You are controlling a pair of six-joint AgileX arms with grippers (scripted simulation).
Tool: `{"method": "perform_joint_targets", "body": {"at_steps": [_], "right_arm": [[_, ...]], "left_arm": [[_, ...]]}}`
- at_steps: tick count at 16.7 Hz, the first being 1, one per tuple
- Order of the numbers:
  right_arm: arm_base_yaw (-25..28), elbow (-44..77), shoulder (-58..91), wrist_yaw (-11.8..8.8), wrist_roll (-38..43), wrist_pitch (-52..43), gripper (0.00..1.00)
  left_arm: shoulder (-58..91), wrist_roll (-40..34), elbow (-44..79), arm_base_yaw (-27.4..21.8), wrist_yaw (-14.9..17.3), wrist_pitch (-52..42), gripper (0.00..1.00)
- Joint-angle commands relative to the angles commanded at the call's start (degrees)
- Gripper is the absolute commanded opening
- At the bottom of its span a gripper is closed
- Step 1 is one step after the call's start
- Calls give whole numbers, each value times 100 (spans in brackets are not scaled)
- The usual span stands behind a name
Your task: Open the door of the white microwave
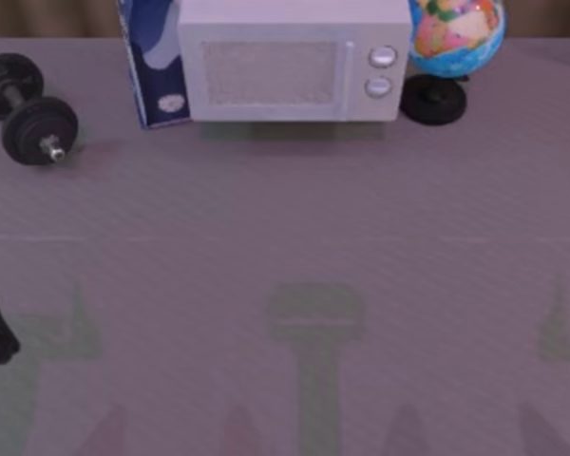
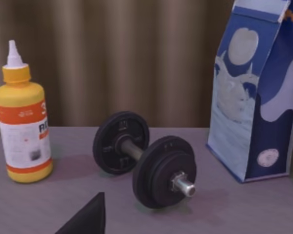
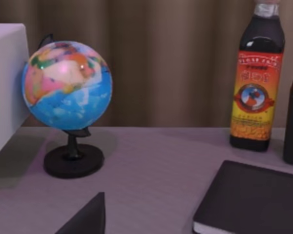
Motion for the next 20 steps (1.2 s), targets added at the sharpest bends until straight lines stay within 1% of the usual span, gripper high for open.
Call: {"method": "perform_joint_targets", "body": {"at_steps": [2,4,6,8,12,20], "right_arm": [[0,0,0,0,0,0,100],[0,0,0,0,0,0,100],[0,0,0,0,0,0,100],[0,0,0,0,0,0,100],[0,0,0,0,0,0,100],[0,0,0,0,0,0,100]], "left_arm": [[0,0,0,0,0,0,100],[175,-45,164,-81,-86,-22,100],[594,-148,547,-279,-273,-65,100],[1254,-302,1119,-580,-539,-120,100],[3165,-722,2678,-1395,-1241,-243,100],[7988,-1727,6391,-3290,-2905,-494,100]]}}
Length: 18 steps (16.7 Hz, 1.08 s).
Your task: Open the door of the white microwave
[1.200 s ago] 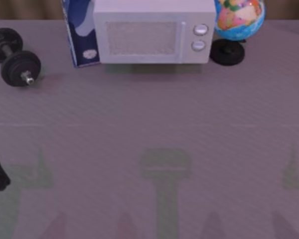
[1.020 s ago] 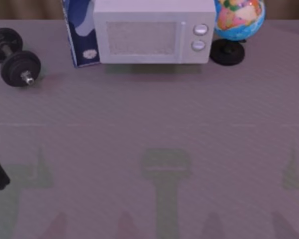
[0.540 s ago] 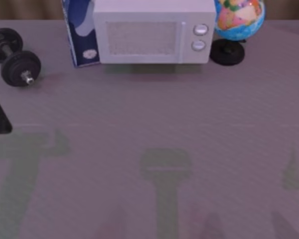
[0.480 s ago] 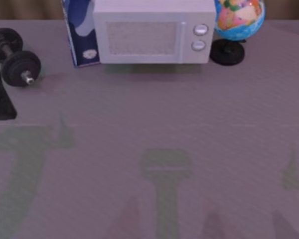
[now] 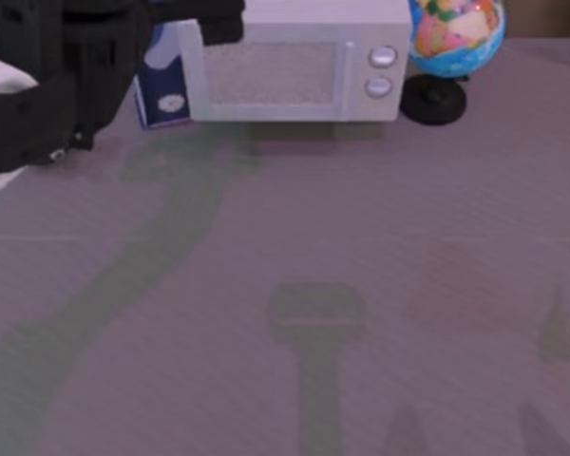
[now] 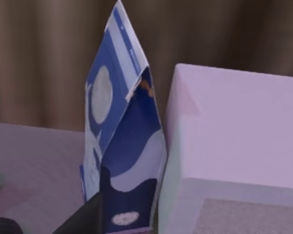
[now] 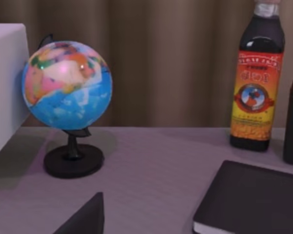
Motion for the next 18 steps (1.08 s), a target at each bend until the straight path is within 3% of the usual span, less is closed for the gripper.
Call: {"method": "perform_joint_targets", "body": {"at_steps": [4,8,11,18], "right_arm": [[0,0,0,0,0,0,100],[0,0,0,0,0,0,100],[0,0,0,0,0,0,100],[0,0,0,0,0,0,100]], "left_arm": [[2130,-418,1548,-793,-709,-135,100],[3515,-686,2541,-1319,-1180,-258,100],[3918,-766,2834,-1481,-1327,-307,100],[4016,-731,2915,-1428,-1285,-280,100]]}}
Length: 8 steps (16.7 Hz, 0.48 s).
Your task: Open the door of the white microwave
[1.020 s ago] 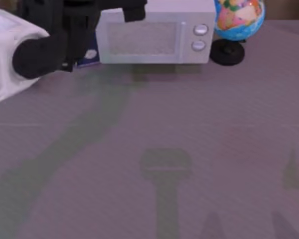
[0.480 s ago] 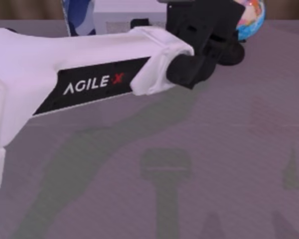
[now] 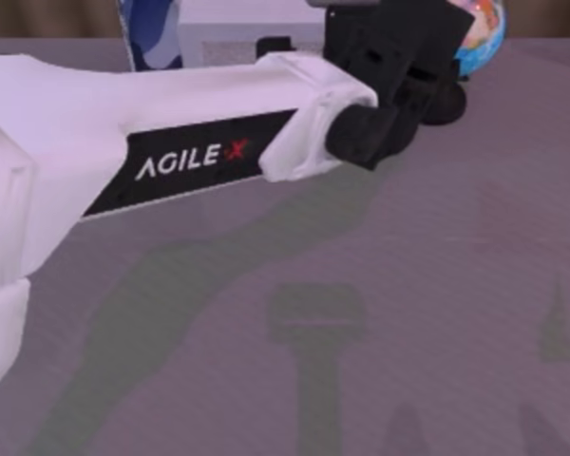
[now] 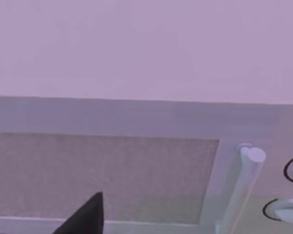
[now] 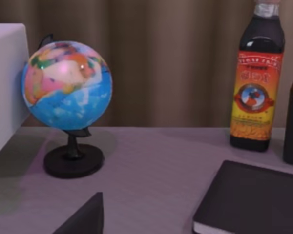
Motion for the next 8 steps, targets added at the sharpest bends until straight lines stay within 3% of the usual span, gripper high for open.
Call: {"method": "perform_joint_targets", "body": {"at_steps": [8], "right_arm": [[0,0,0,0,0,0,100]], "left_arm": [[1219,395,1204,537,472,274,100]]}}
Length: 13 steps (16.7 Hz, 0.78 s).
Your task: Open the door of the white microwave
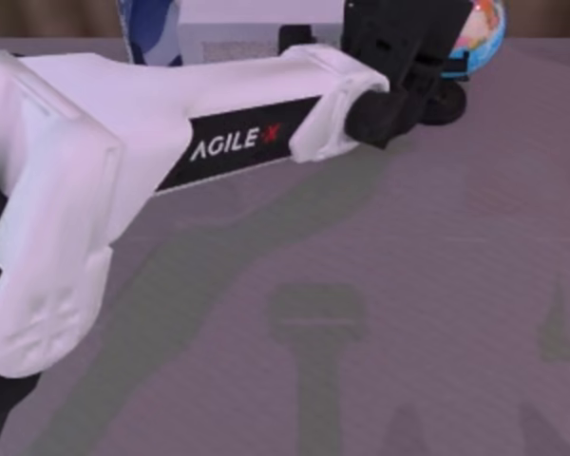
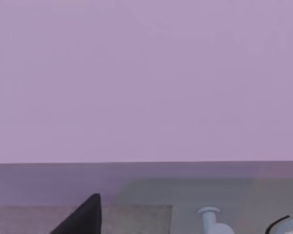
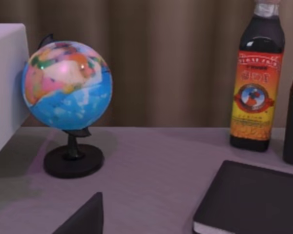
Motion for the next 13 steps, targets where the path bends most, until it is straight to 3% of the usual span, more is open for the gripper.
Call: {"method": "perform_joint_targets", "body": {"at_steps": [4,13], "right_arm": [[0,0,0,0,0,0,100],[0,0,0,0,0,0,100]], "left_arm": [[21,8,20,11,10,5,100],[21,8,20,11,10,5,32]]}}
